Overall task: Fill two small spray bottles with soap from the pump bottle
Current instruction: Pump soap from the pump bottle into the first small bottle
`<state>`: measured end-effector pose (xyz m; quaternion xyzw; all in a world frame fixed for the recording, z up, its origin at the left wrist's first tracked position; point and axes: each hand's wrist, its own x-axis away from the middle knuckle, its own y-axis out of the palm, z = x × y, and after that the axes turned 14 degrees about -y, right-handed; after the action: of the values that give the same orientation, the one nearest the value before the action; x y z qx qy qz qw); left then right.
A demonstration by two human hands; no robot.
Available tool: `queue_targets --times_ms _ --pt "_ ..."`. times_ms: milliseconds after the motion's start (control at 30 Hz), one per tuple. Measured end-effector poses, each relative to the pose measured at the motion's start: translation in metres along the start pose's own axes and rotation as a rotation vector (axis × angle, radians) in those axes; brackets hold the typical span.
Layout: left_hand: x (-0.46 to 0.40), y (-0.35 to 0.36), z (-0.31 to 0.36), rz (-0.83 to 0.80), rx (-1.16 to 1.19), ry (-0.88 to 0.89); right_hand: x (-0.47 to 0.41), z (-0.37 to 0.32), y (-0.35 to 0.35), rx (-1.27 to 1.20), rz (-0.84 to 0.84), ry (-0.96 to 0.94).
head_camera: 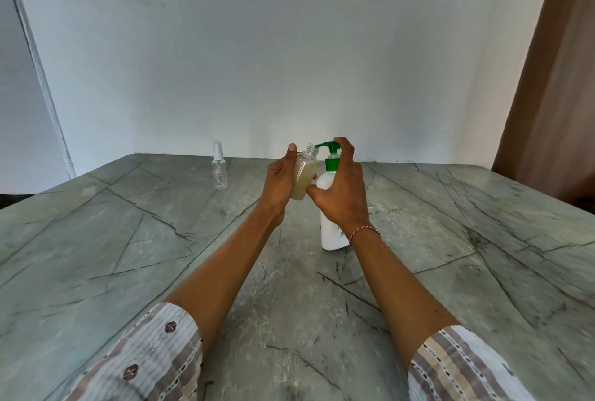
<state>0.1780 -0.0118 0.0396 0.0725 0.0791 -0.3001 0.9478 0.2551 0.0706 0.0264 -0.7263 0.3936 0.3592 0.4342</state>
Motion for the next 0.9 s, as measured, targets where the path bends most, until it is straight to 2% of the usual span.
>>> queue_targets --times_ms 633,900 --pt "-0.0033 -0.0018 -0.0023 0.004 -0.008 -0.009 -0.0016 0.0008 0.0 0.005 -0.056 0.016" --pt "-0.0037 -0.0011 -0.0025 0.013 -0.008 0.004 0.0001 -0.0051 -0.0013 0.012 -0.011 0.028"
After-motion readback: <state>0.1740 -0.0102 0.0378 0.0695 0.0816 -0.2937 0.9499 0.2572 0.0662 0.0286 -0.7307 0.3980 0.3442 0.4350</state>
